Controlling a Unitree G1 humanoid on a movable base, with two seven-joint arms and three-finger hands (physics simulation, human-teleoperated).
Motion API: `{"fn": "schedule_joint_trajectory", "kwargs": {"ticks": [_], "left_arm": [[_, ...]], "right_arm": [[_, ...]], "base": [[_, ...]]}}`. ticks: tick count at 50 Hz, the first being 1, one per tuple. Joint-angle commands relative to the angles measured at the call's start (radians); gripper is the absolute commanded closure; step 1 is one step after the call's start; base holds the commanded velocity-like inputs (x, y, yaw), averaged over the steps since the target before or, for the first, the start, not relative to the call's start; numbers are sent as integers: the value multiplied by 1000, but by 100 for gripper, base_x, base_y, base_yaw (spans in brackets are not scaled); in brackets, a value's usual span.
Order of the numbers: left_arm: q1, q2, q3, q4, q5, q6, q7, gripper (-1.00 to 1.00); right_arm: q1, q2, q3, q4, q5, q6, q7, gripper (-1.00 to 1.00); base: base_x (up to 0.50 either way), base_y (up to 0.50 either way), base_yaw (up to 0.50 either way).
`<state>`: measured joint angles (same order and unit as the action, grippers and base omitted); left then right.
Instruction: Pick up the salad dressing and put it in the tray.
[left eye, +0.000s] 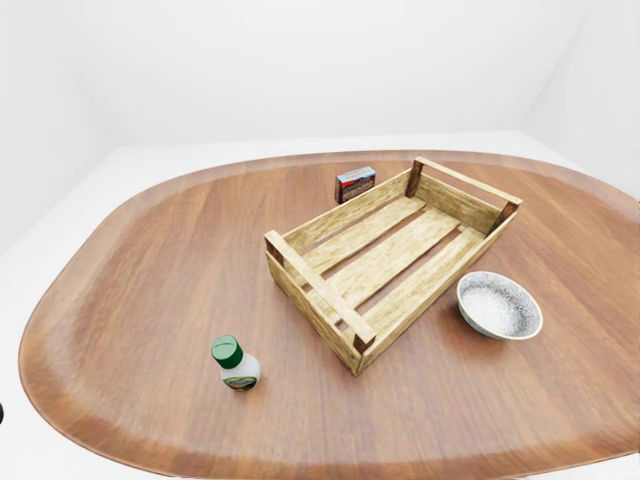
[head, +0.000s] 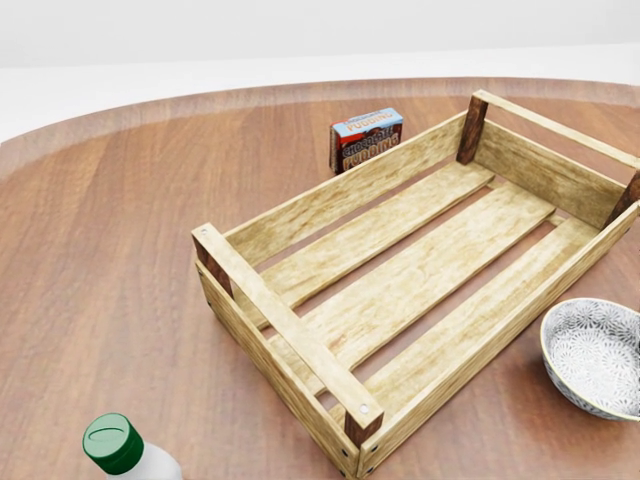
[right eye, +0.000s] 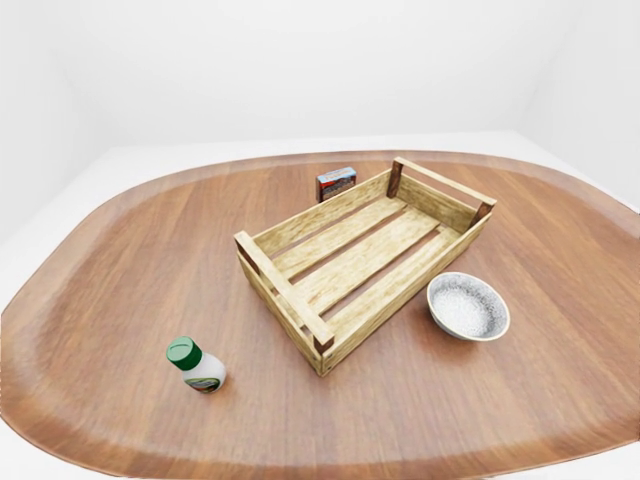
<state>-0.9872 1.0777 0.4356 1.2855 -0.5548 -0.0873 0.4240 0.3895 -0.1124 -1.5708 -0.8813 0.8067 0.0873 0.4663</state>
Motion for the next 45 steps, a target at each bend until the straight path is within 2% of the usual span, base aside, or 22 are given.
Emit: {"fn": "schedule_joint_trajectory", "kwargs": {"ticks": [1,25,28,29,30,33,34,36,38,42,45], "left_arm": [[0,-1,0,1,3,0,-2,-100],[-4,-1,0,-1,2,0,-4,-100],[-4,-1,0,-1,2,0,-4,-100],[-4,-3,-1,0,2,0,-4,-100],[-4,-3,-1,0,3,0,-4,-100],[-3,-4,-1,0,4,0,-5,-100],[-3,-4,-1,0,4,0,-4,-100],[-3,-4,-1,0,4,0,-5,-100],[-2,-2,0,-1,3,0,-5,-100],[-2,-1,0,-1,2,0,-5,-100],[-2,-1,0,0,3,0,-4,-100]], "right_arm": [[4,5,0,-3,-21,0,5,-100],[-6,9,0,2,-45,0,7,-100],[-13,6,0,21,47,0,-31,-100],[2,5,0,20,-32,0,-27,-100],[0,7,0,22,-42,0,-24,-100],[-3,23,9,18,-388,0,43,-100],[-24,36,12,26,-398,0,69,-100],[-49,41,0,36,-315,0,81,-100],[-50,48,0,65,-370,0,107,-100],[-47,28,0,90,-150,0,58,-100],[-31,30,0,74,-152,0,39,-100]], "base": [[50,-3,0],[50,-5,0],[33,-3,0],[0,0,0],[0,0,0],[2,17,0],[5,50,0],[5,50,0],[5,50,0],[3,26,0],[0,0,0]]}}
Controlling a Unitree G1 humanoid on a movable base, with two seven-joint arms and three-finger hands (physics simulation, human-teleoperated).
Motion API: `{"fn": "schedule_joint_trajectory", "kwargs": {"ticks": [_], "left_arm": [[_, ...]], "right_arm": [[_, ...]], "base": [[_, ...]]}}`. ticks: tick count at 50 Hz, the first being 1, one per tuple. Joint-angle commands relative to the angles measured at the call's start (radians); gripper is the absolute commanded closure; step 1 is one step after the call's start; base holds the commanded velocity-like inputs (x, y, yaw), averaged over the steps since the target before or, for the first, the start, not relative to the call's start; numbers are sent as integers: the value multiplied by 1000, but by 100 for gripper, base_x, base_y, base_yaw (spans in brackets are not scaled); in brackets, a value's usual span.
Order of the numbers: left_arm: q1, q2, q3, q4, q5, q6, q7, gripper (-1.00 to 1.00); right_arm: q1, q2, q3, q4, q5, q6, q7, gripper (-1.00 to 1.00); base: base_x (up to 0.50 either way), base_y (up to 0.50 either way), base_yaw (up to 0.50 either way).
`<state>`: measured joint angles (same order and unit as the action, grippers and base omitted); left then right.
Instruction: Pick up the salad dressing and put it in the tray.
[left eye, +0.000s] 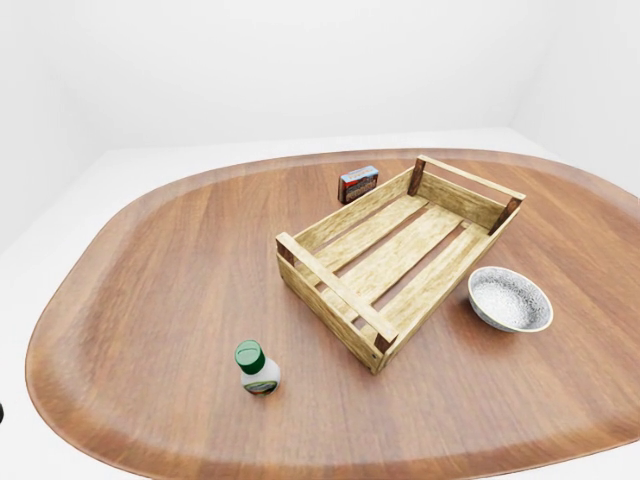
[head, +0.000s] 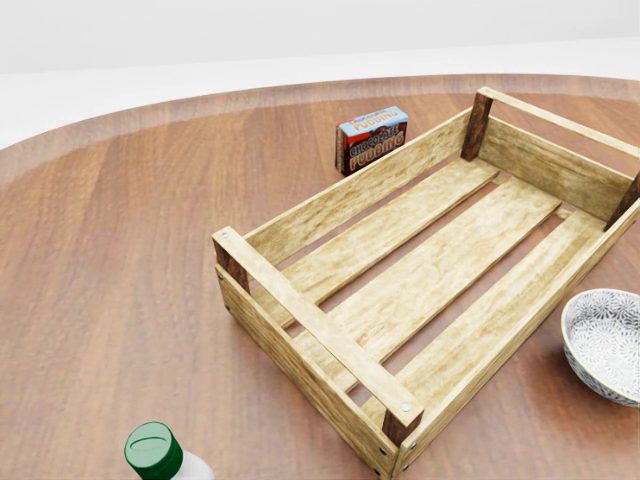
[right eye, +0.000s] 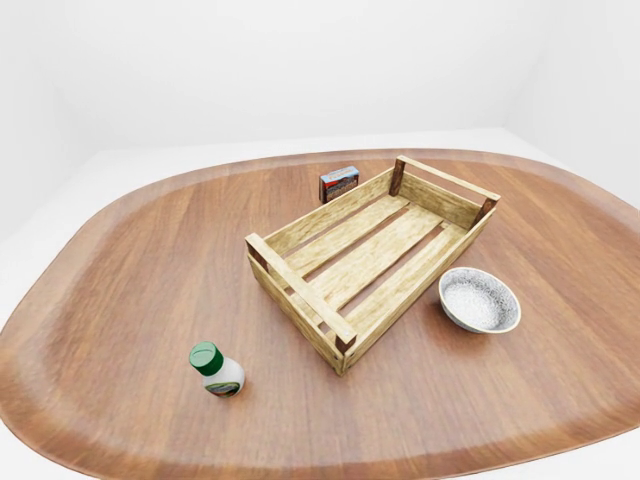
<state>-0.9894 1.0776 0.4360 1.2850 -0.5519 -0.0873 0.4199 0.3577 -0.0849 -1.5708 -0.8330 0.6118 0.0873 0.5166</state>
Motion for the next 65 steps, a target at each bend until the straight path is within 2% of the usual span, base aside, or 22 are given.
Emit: {"fn": "schedule_joint_trajectory", "kwargs": {"ticks": [1,11,13,14,24,27,31,33,34,37,38,39,40,41,42,43,45,47,48,50,53,65], "left_arm": [[1,0,0,0,0,0,0,-100],[1,-2,-1,1,0,0,-1,-100],[1,-2,-1,0,0,0,-2,-100],[1,-3,-1,0,1,0,-2,-100],[0,-2,-2,-1,1,0,-2,-100],[-3,-5,-4,-1,3,0,-1,-100],[-6,-10,-6,-1,7,0,-1,-100],[-7,-9,-5,-1,8,1,-2,-100],[-8,-9,-6,-2,8,2,-1,-100],[-9,-9,-6,-2,9,2,-2,-100],[-9,-13,-7,-1,10,1,-4,-100],[-9,-13,-6,-1,10,1,-4,-100],[-8,-15,-7,0,11,0,-3,-100],[-9,-14,-7,-1,11,3,-4,-100],[-10,-13,-7,-2,11,2,-4,-100],[-10,-13,-7,-2,12,2,-3,-100],[-10,-16,-8,-2,13,0,-5,-100],[-11,-15,-7,-3,13,2,-6,-100],[-8,-6,-1,-2,7,9,-7,-100],[-7,-5,-1,-3,4,9,-5,-100],[-6,-8,-3,-2,4,6,-7,-100],[-6,-9,-3,-1,2,6,-7,-100]], "right_arm": [[3,5,0,17,32,0,-19,-100],[4,7,0,-34,52,0,-40,-100],[20,12,0,-40,155,0,0,-100],[22,-5,0,-40,167,0,-46,-100],[4,-4,0,-14,165,0,-100,-100],[-2,-64,0,-32,262,0,-150,-100],[-64,-291,18,-98,272,0,-338,-100],[-137,-439,116,-127,204,0,-421,-100],[-231,-579,234,-132,149,0,-522,-100],[-468,-738,452,-89,141,0,-611,-100],[-601,-786,605,-25,165,0,-671,-100],[-625,-791,626,-18,162,0,-679,-100],[-696,-827,752,31,139,0,-708,-100],[-902,-887,1115,160,45,0,-739,-100],[-999,-869,1231,211,-17,0,-717,-100],[-1060,-834,1287,238,-71,0,-688,-100],[-1203,-727,1451,331,-207,0,-603,-100],[-1287,-601,1535,426,-360,0,-504,-100],[-1215,-201,1930,763,-519,0,-407,-100],[-1195,-62,1860,857,-694,0,-289,-100],[-1179,44,1772,876,-844,0,-183,-100],[-1148,168,1698,894,-1007,0,-67,-100]], "base": [[0,0,0],[0,0,0],[25,-3,0],[50,-5,0],[35,-4,0],[0,0,0],[0,0,0],[0,0,0],[0,0,0],[0,0,0],[0,0,0],[0,0,0],[0,0,0],[0,0,0],[0,0,0],[0,0,0],[0,0,0],[0,0,0],[0,0,0],[0,0,0],[0,0,0],[0,0,0]]}}
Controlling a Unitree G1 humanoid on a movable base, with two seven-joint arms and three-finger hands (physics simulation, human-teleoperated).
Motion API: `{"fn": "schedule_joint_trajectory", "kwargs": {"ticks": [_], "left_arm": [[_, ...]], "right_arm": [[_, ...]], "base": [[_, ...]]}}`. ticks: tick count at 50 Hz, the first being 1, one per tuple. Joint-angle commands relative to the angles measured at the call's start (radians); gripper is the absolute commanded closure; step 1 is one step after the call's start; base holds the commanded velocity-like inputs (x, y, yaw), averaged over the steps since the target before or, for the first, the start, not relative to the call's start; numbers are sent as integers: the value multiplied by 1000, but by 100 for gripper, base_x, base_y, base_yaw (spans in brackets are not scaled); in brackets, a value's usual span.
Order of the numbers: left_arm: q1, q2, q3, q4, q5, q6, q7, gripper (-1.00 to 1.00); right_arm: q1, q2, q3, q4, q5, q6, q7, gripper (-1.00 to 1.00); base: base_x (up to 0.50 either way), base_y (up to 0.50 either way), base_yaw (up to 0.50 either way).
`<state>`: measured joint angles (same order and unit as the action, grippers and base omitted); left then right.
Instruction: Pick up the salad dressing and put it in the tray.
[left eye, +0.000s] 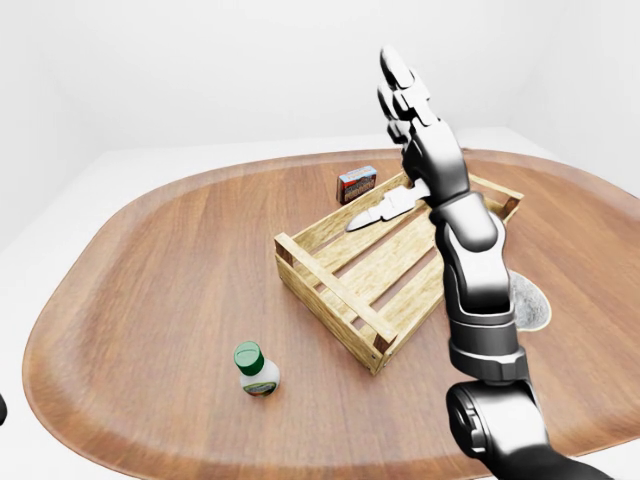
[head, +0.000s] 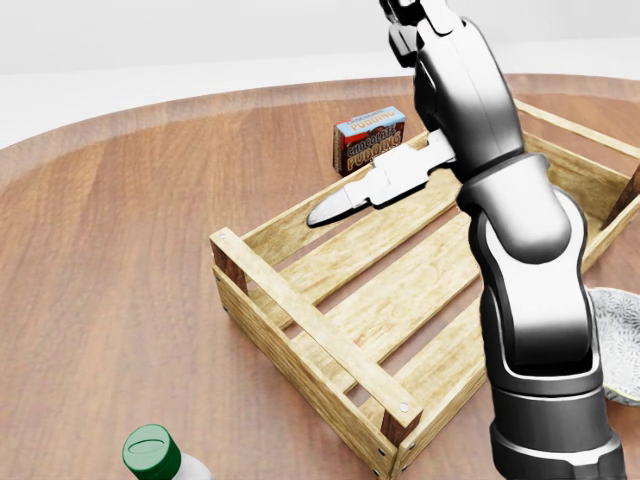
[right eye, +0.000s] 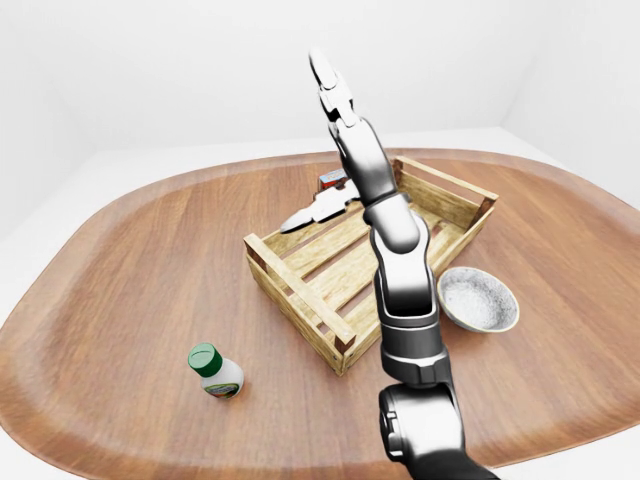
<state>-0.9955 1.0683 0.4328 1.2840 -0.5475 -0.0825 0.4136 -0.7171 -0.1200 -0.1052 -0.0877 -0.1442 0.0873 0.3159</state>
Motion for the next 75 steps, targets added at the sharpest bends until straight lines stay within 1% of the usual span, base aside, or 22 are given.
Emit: {"fn": "schedule_joint_trajectory", "kwargs": {"ticks": [1,2,7,18,24,27,31,36,37,40,46,49,54,60,63,65,67,75], "left_arm": [[0,1,0,0,-2,1,-1,-100],[1,0,0,1,-2,1,-1,-100],[1,0,1,1,-3,3,-1,-100],[2,1,2,1,-7,6,-2,-100],[2,3,3,1,-9,8,-3,-100],[2,2,2,1,-10,10,-4,-100],[1,1,1,1,-9,10,-5,-100],[1,2,2,1,-10,11,-4,-100],[0,2,1,1,-10,12,-5,-100],[0,-3,-1,1,-7,7,-4,-100],[1,-5,0,1,-6,10,-8,-100],[5,-4,2,2,-9,9,-9,-100],[8,-7,3,3,-10,8,-11,-100],[12,-4,5,4,-14,9,-12,-100],[12,-4,5,4,-15,9,-11,-100],[13,-6,5,5,-16,11,-11,-100],[14,-6,6,6,-17,12,-11,-100],[19,-9,9,9,-24,16,-14,-100]], "right_arm": [[-79,211,228,147,-252,0,136,-100],[-82,217,225,147,-251,0,137,-100],[-59,259,265,175,-265,0,154,-100],[-29,346,303,268,-264,0,204,-100],[32,389,336,290,-258,0,256,-100],[82,404,378,301,-275,0,309,-100],[132,416,428,322,-333,0,379,-100],[161,429,453,345,-409,0,382,-100],[181,426,478,354,-431,0,382,-100],[222,439,505,348,-480,0,382,-100],[279,455,546,383,-574,0,382,-100],[255,469,524,432,-600,0,382,-100],[228,469,493,525,-609,0,382,-100],[141,469,466,674,-647,0,382,-100],[128,469,468,706,-677,0,382,-100],[82,469,464,755,-702,0,382,-100],[62,469,449,789,-722,0,382,-100],[31,469,424,870,-779,0,382,-100]], "base": [[0,0,0],[0,0,0],[0,0,0],[0,0,0],[0,0,0],[0,0,0],[0,0,0],[0,0,0],[0,0,0],[0,0,0],[0,0,0],[0,0,0],[0,0,0],[0,0,0],[0,0,0],[0,0,0],[0,0,0],[0,0,0]]}}
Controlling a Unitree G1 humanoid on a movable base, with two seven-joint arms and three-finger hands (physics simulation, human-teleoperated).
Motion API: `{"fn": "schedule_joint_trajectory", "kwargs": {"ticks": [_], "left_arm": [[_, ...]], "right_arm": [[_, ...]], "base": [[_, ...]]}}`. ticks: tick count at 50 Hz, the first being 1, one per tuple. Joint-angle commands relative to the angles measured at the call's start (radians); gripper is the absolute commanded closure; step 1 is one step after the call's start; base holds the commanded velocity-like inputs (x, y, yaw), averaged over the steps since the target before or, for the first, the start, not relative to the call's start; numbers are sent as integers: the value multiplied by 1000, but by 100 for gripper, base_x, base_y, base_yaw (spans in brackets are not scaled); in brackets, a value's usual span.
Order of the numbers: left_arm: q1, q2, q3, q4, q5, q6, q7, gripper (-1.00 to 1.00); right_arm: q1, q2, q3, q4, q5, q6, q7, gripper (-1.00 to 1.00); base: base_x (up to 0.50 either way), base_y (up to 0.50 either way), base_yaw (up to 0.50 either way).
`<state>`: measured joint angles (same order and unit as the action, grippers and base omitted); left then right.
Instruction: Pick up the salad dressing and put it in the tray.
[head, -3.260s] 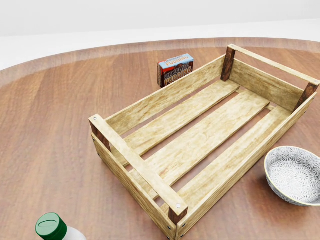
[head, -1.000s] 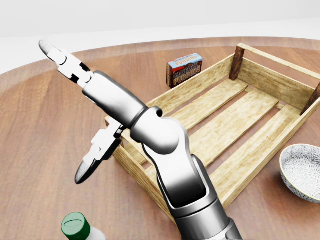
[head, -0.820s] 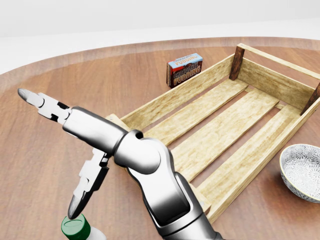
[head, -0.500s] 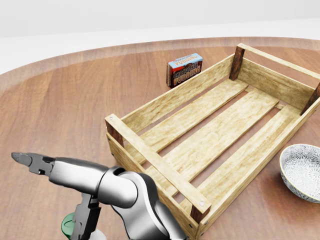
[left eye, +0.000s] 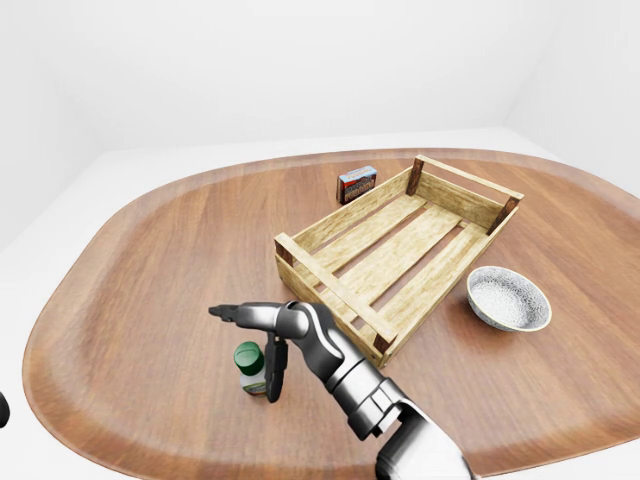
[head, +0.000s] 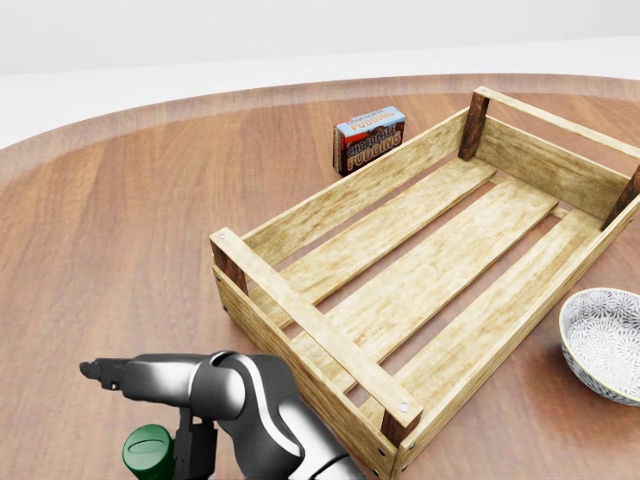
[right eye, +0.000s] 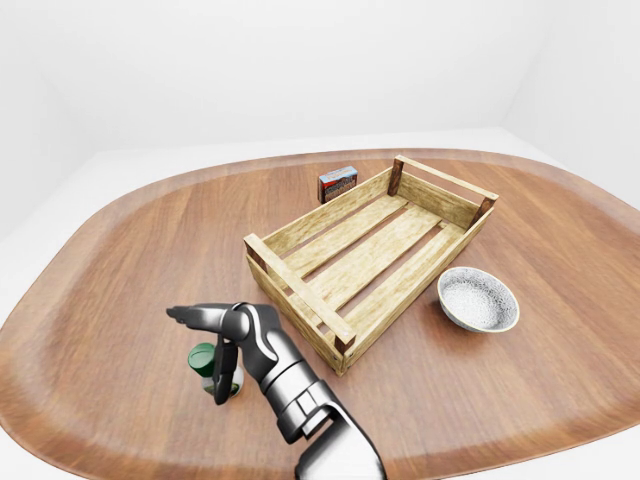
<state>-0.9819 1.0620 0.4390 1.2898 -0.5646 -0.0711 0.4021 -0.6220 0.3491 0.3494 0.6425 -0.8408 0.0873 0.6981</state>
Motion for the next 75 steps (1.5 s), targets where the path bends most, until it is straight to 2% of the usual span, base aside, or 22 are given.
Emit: {"fn": "schedule_joint_trajectory", "kwargs": {"ticks": [1,9,14,19,20,28,36,43,46,51,56,60,68,75], "left_arm": [[6,-3,3,3,-7,5,-3,-100],[6,-5,3,4,-11,10,-3,-100],[10,-9,4,6,-11,9,-4,-100],[10,-9,4,6,-12,12,-5,-100],[10,-11,5,7,-13,12,-6,-100],[6,-15,2,6,-11,15,-7,-100],[8,-16,2,6,-6,7,-5,-100],[8,-18,3,6,-8,10,-9,-100],[8,-21,1,6,-5,8,-8,-100],[5,-30,-4,6,0,8,-13,-100],[4,-32,-3,6,3,8,-15,-100],[4,-32,-2,6,3,9,-16,-100],[3,-37,-4,7,8,10,-18,-100],[4,-38,-3,7,9,10,-20,-100]], "right_arm": [[-67,0,-36,149,-84,0,0,-100],[-57,0,-27,174,-122,0,0,-100],[-71,0,-52,236,-96,0,0,-100],[-48,0,-61,202,-47,0,0,-100],[-25,0,-68,165,-22,0,0,100],[-42,0,-66,172,43,0,0,100],[-66,0,-56,179,56,0,0,99],[-195,-2,-95,139,32,0,0,100],[-260,-70,-100,46,-13,0,0,100],[-268,-119,-96,-122,-91,0,0,99],[-331,-192,-42,-194,-21,0,0,99],[-390,-238,-37,-220,16,0,0,99],[-582,-280,-125,-176,47,0,0,99],[-700,-260,-239,-113,68,0,0,100]], "base": [[0,0,0],[0,0,0],[0,0,0],[0,0,0],[0,0,0],[0,0,0],[0,0,0],[0,0,0],[0,0,0],[0,0,0],[0,0,0],[0,0,0],[0,0,0],[0,0,0]]}}
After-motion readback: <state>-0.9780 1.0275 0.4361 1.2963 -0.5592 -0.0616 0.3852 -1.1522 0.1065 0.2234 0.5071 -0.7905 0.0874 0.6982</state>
